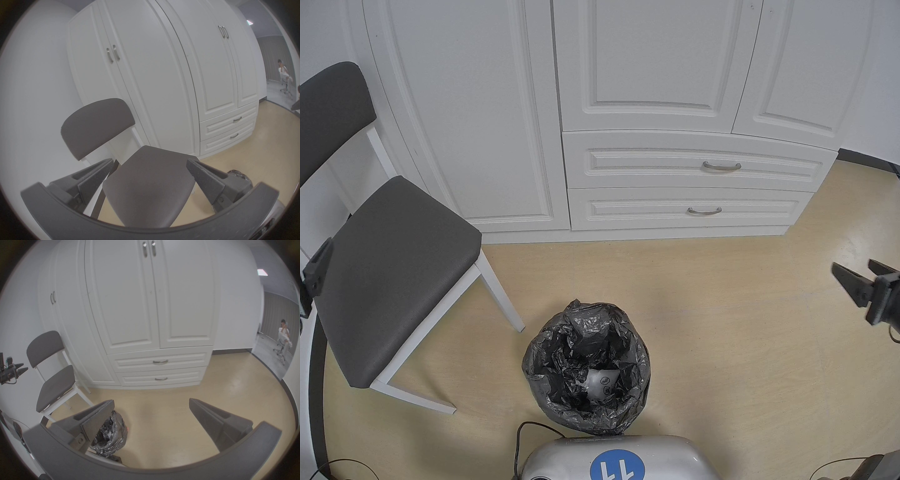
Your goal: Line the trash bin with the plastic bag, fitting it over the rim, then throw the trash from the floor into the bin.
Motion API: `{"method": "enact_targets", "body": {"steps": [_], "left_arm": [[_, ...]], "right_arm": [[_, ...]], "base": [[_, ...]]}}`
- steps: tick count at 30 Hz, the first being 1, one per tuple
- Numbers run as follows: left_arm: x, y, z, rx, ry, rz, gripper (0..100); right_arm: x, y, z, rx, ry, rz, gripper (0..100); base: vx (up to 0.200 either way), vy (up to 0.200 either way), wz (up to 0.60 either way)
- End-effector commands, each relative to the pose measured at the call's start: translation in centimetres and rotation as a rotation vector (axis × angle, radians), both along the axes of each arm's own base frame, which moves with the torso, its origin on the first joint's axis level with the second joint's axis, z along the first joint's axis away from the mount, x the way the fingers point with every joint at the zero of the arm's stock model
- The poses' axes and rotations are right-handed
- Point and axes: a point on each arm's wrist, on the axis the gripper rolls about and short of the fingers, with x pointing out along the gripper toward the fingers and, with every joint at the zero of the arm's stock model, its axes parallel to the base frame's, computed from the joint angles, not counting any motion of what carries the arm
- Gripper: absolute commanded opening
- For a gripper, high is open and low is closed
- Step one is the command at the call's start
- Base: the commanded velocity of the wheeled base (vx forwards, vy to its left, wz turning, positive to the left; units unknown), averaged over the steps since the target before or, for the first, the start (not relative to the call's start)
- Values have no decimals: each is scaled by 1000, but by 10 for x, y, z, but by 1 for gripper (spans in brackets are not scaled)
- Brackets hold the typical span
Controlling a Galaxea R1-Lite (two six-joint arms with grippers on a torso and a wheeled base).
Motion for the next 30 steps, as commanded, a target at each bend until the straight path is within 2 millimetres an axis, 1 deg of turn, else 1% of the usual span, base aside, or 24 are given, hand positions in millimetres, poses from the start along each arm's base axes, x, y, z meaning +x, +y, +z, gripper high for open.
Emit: {"method": "enact_targets", "body": {"steps": [1, 2, 4, 6, 7, 9, 10, 11, 12, 13, 14, 18, 20, 22, 24, 25, 27, 30], "left_arm": [[-183, 15, -15, -193, -222, 80, 100], [-185, 14, -15, -196, -218, 91, 100], [-197, 8, -13, -235, -223, 145, 100], [-206, 6, -12, -259, -217, 154, 100], [-206, 6, -12, -259, -217, 154, 100], [-223, 7, -18, -265, -218, 138, 100], [-224, 8, -19, -266, -218, 134, 100], [-229, 9, -24, -267, -215, 125, 100], [-229, 9, -24, -267, -215, 125, 100], [-234, 8, -34, -270, -209, 129, 100], [-235, 9, -37, -278, -202, 128, 100], [-241, 9, -41, -333, -177, 124, 100], [-241, 9, -44, -329, -169, 123, 100], [-237, 10, -53, -326, -148, 116, 100], [-226, 11, -63, -326, -97, 122, 100], [-224, 11, -65, -326, -86, 124, 100], [-214, 12, -73, -330, -44, 129, 100], [-208, 11, -77, -340, -29, 121, 100]], "right_arm": [[-203, -42, -52, 61, -337, -298, 100], [-204, -42, -51, 66, -344, -310, 100], [-209, -43, -45, 80, -366, -347, 100], [-207, -43, -48, 79, -354, -358, 100], [-207, -43, -48, 79, -354, -358, 100], [-203, -43, -54, 77, -330, -373, 100], [-202, -43, -54, 77, -328, -376, 100], [-201, -44, -56, 77, -321, -401, 100], [-201, -44, -56, 77, -321, -401, 100], [-197, -44, -61, 74, -301, -415, 100], [-195, -44, -63, 73, -292, -418, 100], [-192, -44, -68, 113, -274, -416, 100], [-190, -44, -71, 124, -262, -408, 100], [-186, -44, -76, 122, -245, -408, 100], [-182, -44, -80, 121, -246, -406, 100], [-182, -44, -80, 121, -248, -405, 100], [-174, -43, -85, 116, -282, -360, 100], [-167, -42, -90, 117, -331, -299, 100]], "base": [[0, 0, 0], [0, 0, 0], [0, 0, 0], [0, 0, 0], [0, 0, 0], [0, 0, 0], [0, 0, 0], [0, 0, 0], [0, 0, 0], [0, 0, 0], [0, 0, 0], [0, 0, 0], [0, 0, 0], [0, 0, 0], [0, 0, 0], [0, 0, 0], [0, 0, 0], [0, 0, 0]]}}
